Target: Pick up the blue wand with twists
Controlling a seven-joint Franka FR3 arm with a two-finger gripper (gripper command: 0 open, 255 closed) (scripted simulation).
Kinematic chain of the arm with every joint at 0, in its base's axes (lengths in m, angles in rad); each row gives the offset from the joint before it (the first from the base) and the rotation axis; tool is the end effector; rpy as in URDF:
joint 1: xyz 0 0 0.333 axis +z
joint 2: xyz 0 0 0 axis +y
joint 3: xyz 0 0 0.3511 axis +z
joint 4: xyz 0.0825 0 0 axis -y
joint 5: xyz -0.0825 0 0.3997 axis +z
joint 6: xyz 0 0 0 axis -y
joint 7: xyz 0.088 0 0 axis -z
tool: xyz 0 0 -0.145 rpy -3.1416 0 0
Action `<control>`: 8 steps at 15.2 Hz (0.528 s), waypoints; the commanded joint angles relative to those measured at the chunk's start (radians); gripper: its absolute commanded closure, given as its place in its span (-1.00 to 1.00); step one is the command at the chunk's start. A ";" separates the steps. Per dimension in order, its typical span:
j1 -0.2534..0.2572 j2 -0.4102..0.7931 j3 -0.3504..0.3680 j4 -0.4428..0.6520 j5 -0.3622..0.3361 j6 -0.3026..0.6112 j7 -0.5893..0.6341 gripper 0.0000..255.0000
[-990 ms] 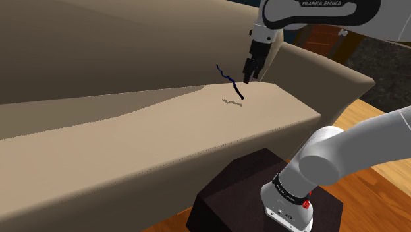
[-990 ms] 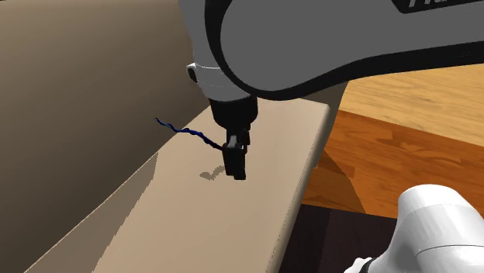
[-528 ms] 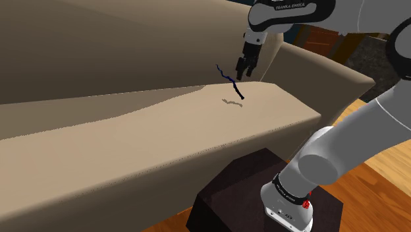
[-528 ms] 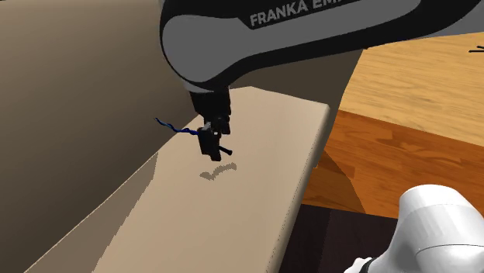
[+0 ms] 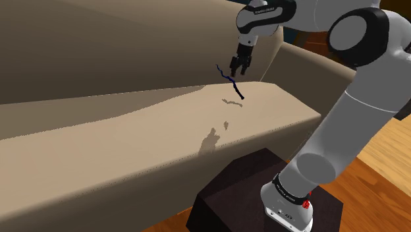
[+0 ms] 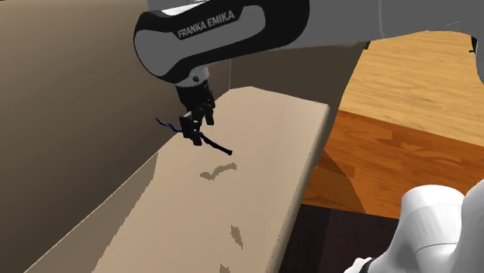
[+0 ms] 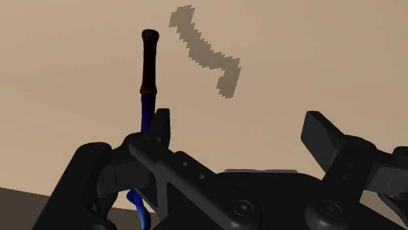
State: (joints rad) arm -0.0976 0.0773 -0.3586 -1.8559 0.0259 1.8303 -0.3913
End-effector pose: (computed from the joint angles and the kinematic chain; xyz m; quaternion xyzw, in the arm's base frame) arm 0.5277 -0.2511 0.4616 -0.9981 0.0365 0.0451 0.0190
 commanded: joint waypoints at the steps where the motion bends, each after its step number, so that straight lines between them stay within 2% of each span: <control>1: -0.020 0.078 -0.013 0.064 0.033 0.008 -0.025 -1.00; 8: -0.124 0.372 -0.024 0.381 0.155 -0.039 -0.086 -1.00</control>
State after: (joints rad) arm -0.2011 0.4018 -0.3816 -1.5291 0.1620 1.8019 -0.4654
